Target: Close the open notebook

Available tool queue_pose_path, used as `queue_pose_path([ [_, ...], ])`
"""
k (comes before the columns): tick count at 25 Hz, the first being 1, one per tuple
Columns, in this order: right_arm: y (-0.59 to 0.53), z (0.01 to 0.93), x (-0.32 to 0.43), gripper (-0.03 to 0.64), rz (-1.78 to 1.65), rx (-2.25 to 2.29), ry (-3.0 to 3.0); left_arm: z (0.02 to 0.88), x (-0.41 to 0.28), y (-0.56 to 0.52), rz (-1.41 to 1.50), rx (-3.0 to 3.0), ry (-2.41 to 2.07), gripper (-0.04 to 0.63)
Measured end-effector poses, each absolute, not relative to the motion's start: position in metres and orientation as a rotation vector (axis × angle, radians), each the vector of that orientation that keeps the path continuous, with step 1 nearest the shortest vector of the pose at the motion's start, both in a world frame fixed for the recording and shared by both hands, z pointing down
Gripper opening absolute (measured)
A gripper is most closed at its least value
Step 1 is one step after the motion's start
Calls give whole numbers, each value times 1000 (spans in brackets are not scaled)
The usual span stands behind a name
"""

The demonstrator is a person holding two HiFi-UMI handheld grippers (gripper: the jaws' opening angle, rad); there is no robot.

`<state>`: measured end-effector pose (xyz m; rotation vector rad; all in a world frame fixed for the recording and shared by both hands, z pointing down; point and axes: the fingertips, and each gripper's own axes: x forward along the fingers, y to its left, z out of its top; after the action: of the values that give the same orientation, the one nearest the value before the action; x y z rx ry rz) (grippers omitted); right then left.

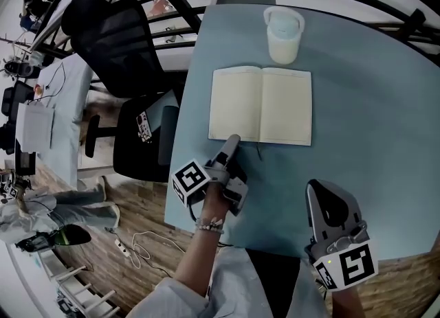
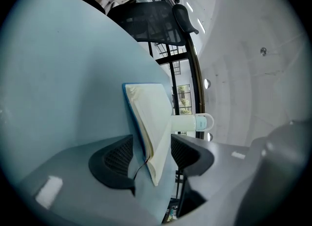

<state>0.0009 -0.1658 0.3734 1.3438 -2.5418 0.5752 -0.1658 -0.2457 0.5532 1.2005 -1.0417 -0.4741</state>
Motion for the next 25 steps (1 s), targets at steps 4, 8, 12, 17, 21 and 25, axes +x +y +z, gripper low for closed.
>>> queue_pose_path([
  [4, -170, 374, -4, 2, 582, 1335, -2537, 554, -165, -252, -493, 1179, -1025, 222],
  [8, -171, 375, -12, 2, 585, 1314, -2544, 555, -164, -257, -504, 1180, -999, 222],
  [12, -171, 376, -14, 2, 592, 1314, -2539, 553, -162, -258, -532, 1182, -977, 221],
  [17, -173, 380, -15, 2, 599, 1318, -2529, 553, -162, -259, -551, 1193, -945, 218],
  [21, -173, 388, -16, 2, 600, 1309, -2516, 550, -159, -260, -569, 1215, -910, 215],
  [25, -173, 401, -20, 2, 587, 1296, -2491, 552, -159, -258, -556, 1236, -908, 181],
])
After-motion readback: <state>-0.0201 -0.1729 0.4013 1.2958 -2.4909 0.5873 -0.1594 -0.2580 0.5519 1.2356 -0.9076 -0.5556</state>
